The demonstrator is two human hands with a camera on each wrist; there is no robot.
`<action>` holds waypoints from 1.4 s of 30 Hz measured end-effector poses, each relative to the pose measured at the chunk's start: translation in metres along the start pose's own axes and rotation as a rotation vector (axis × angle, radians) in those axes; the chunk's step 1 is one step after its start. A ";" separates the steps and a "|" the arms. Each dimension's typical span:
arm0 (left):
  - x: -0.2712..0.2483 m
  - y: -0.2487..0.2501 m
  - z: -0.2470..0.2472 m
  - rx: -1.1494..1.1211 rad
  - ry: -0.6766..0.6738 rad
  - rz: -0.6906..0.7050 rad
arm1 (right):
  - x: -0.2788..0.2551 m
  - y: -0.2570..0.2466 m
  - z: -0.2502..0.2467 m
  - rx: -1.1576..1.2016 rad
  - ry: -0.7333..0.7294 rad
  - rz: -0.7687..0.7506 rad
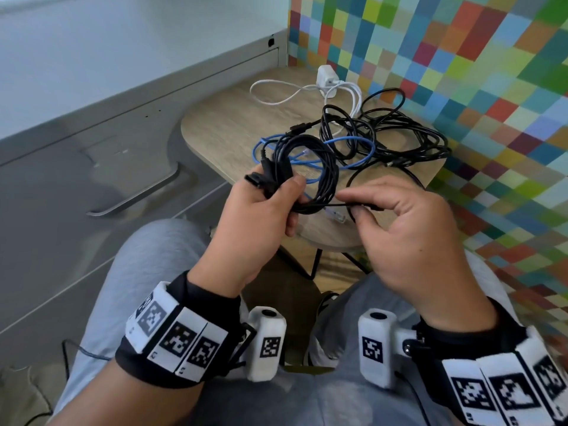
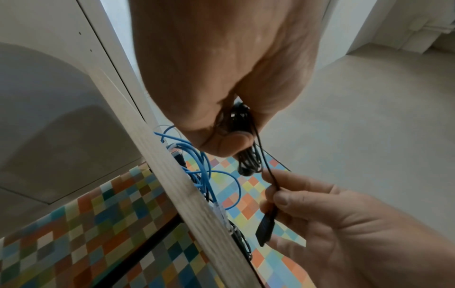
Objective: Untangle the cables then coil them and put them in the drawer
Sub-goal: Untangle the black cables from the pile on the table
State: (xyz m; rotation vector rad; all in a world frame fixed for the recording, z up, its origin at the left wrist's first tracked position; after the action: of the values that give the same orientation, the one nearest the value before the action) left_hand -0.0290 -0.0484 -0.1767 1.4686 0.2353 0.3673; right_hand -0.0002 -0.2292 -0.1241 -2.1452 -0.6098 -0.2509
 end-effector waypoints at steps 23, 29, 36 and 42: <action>-0.016 0.013 0.024 -0.078 -0.222 0.029 | -0.007 -0.026 -0.013 -0.064 0.196 -0.233; -0.016 0.012 0.026 -0.144 -0.222 0.015 | -0.009 -0.025 -0.014 -0.096 0.224 -0.221; -0.017 0.010 0.028 -0.189 -0.220 -0.010 | -0.009 -0.026 -0.015 -0.171 0.244 -0.267; -0.014 0.009 0.028 -0.169 -0.254 0.018 | -0.005 -0.020 -0.012 -0.057 0.212 -0.192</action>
State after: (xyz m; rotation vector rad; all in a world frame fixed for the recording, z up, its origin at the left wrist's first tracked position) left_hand -0.0329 -0.0788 -0.1657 1.3355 -0.0126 0.2071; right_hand -0.0145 -0.2304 -0.1047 -2.0803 -0.6910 -0.5989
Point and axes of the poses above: each hand's wrist, its own x-axis towards the middle knuckle, its own z-axis out of the palm, y = z × x, the point moved 9 cm from there along x, towards the middle knuckle, and after that the axes turned 4 degrees about z, right-handed, at the moved point
